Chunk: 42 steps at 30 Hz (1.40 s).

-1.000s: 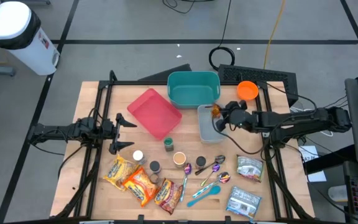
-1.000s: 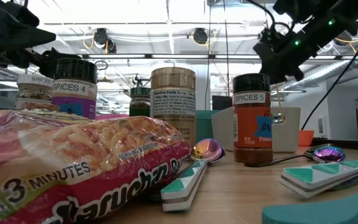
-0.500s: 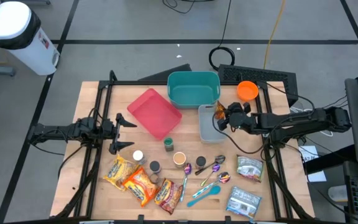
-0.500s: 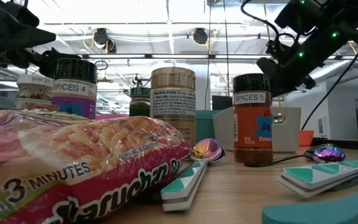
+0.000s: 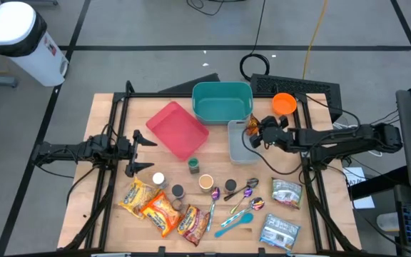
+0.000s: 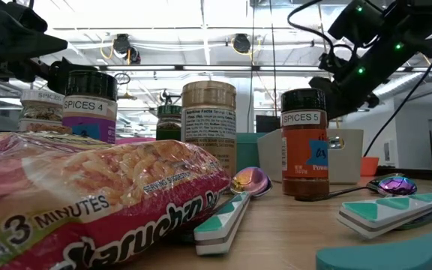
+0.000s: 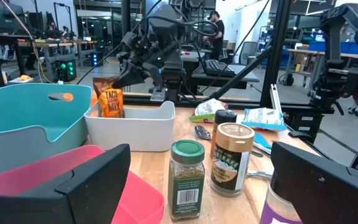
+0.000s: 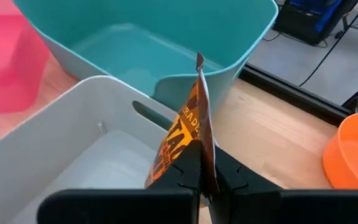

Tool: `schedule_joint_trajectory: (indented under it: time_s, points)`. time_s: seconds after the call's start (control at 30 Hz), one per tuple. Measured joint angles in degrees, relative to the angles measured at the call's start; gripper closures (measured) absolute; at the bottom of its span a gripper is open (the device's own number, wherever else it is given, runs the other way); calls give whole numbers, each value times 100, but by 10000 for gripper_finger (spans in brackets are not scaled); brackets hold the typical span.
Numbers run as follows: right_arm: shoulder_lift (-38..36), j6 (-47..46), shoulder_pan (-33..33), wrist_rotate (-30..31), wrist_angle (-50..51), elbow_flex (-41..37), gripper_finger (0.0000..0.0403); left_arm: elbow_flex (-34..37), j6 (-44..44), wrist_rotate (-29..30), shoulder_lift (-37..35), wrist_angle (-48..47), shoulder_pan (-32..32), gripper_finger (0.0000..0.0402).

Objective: Pick & Place Food Item
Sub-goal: Put the orange spice pack into the gray bin, then put the orange spice bottle into the gray bin

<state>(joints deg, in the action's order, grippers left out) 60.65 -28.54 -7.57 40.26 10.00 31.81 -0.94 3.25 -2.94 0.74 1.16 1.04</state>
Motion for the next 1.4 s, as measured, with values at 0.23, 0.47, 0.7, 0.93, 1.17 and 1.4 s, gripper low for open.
schedule_joint_trajectory:
  time_s: [0.23, 0.47, 0.7, 0.93, 1.17, 1.4]
  points:
    - [280, 299, -33, -6, -166, 0, 403, -1, -1, 0, 1, 1, 0, 5]
    - [399, 438, -33, -168, -245, 0, 401, 0, 0, 0, 0, 1, 0, 5]
    - [360, 664, -33, -155, -254, 0, 366, 0, -1, 0, -1, 1, 1, 5]
    - [349, 743, -33, -156, -249, 0, 297, 0, -1, 0, 0, 1, 0, 5]
    - [231, 827, -31, -156, -251, 0, 242, 1, 0, 0, 1, 1, 0, 5]
    - [-193, 829, 103, -176, -249, 0, 219, -1, 1, 0, 1, 1, 0, 5]
